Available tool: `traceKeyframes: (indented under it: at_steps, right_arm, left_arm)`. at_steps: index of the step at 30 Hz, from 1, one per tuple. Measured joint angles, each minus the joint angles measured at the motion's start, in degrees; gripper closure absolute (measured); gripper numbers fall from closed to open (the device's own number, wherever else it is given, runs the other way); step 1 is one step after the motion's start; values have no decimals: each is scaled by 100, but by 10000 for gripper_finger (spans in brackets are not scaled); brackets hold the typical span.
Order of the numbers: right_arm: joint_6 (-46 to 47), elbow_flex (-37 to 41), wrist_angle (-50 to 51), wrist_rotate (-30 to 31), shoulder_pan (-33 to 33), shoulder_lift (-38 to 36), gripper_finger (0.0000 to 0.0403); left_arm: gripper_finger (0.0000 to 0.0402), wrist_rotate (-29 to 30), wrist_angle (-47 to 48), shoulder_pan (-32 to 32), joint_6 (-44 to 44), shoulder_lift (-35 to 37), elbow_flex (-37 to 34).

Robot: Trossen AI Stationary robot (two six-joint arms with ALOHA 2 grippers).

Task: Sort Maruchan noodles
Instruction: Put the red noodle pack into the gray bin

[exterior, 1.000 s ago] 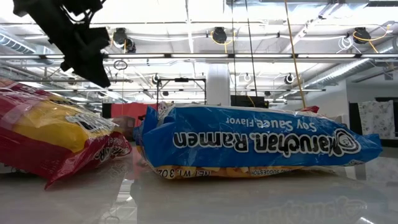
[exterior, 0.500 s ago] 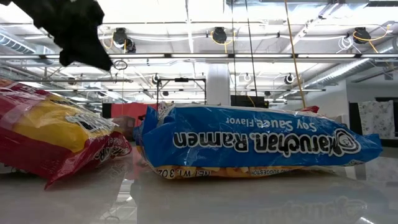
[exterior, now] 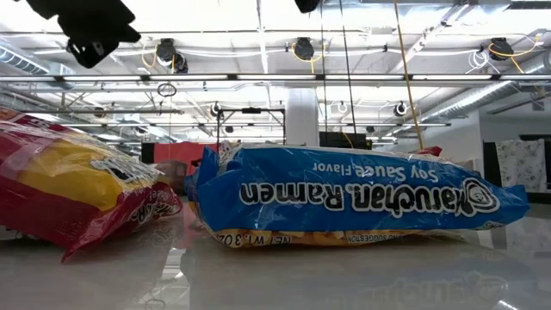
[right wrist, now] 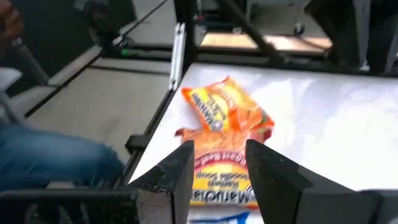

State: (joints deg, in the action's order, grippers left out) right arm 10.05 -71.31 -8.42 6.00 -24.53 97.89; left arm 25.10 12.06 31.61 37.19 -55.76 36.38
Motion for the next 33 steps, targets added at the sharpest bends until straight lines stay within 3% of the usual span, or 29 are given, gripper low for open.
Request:
traceKeyframes:
  at_steps: [7, 14, 19, 28, 33]
  right_arm:
    - [-10, 0, 322, -401, 17, 0, 266]
    - [-220, 0, 362, -1164, 180, 0, 266]
    - [-322, 0, 356, -1224, 324, 0, 266]
    - [-322, 0, 354, -1224, 466, 0, 266]
    - [-322, 0, 354, -1226, 461, 0, 266]
  left_arm:
    - [291, -280, -44, 434, 32, -686, 431]
    - [291, -390, -32, 954, -525, -1571, 905]
    - [285, -360, 74, 1146, -415, -1918, 916]
    - [165, -92, 1028, 1220, 588, -2320, 916]
    - [147, -100, 1234, 1321, 399, -2659, 916]
